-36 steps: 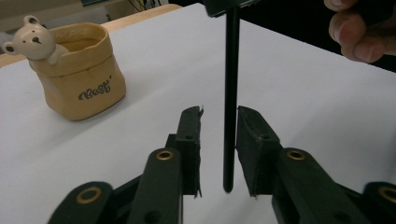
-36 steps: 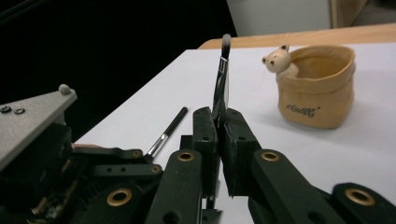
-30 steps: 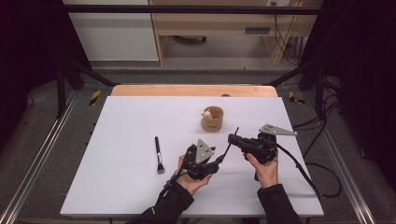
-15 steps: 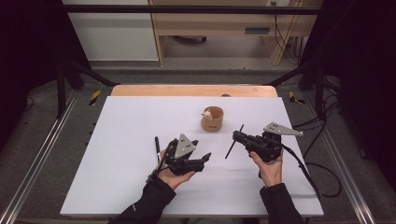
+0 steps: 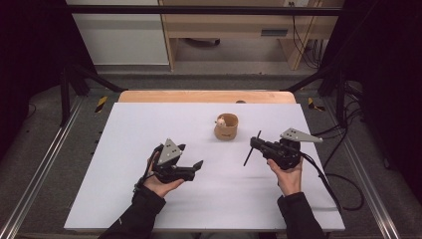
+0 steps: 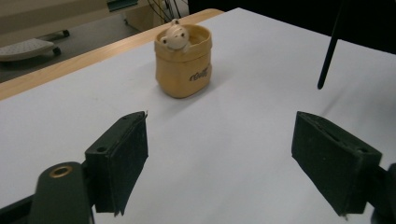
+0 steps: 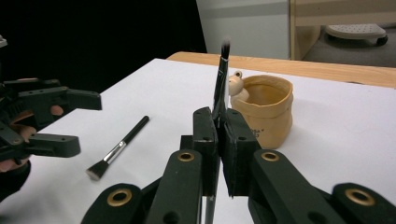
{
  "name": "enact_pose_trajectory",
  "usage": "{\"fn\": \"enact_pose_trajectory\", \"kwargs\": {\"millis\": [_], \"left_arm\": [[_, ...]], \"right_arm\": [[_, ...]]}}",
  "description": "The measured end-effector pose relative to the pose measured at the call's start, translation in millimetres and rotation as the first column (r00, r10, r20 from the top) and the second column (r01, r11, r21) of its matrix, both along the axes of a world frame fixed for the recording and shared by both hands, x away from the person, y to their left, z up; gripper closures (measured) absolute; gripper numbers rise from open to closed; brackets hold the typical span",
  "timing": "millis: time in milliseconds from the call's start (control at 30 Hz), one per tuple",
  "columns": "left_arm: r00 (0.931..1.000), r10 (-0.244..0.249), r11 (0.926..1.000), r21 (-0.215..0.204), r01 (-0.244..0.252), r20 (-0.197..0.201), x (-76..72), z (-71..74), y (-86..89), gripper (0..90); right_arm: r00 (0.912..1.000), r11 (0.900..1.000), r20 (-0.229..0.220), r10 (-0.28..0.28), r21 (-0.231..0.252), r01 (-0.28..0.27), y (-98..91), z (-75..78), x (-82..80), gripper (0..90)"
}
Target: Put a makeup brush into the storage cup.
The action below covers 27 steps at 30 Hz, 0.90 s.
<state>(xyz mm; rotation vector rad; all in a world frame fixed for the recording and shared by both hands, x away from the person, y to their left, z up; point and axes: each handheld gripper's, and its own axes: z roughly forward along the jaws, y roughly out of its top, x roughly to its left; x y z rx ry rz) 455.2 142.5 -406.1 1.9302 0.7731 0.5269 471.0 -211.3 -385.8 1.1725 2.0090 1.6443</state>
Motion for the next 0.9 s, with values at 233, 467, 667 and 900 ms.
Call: {"fn": "enact_pose_trajectory", "kwargs": {"millis": [233, 467, 667, 900], "left_arm": [[0.9991, 0.043, 0.9989, -0.016, -0.043, 0.007, 0.5, -1.7, 27.0, 14.3], [0.9964, 0.084, 0.9964, -0.011, -0.084, 0.005, 0.5, -2.2, 49.0, 12.9], [0.9941, 0.108, 0.9941, -0.001, -0.108, 0.000, -0.2, -7.1, 64.9, 11.5], [0.9912, 0.132, 0.9912, -0.005, -0.132, -0.008, -0.1, -8.6, 77.3, 10.5]], "right_arm": [[0.9999, 0.9999, 0.013, -0.009, -0.014, 0.009, 1.7, 4.5, 4.5, 85.4], [0.9993, 0.9995, 0.035, -0.014, -0.029, 0.015, 5.8, 13.2, 9.0, 85.4], [0.9984, 0.9988, 0.050, -0.027, -0.039, 0.029, 11.8, 18.7, 16.5, 85.4], [0.9972, 0.9979, 0.061, -0.044, -0.044, 0.046, 15.0, 26.3, 26.2, 85.4]]}}
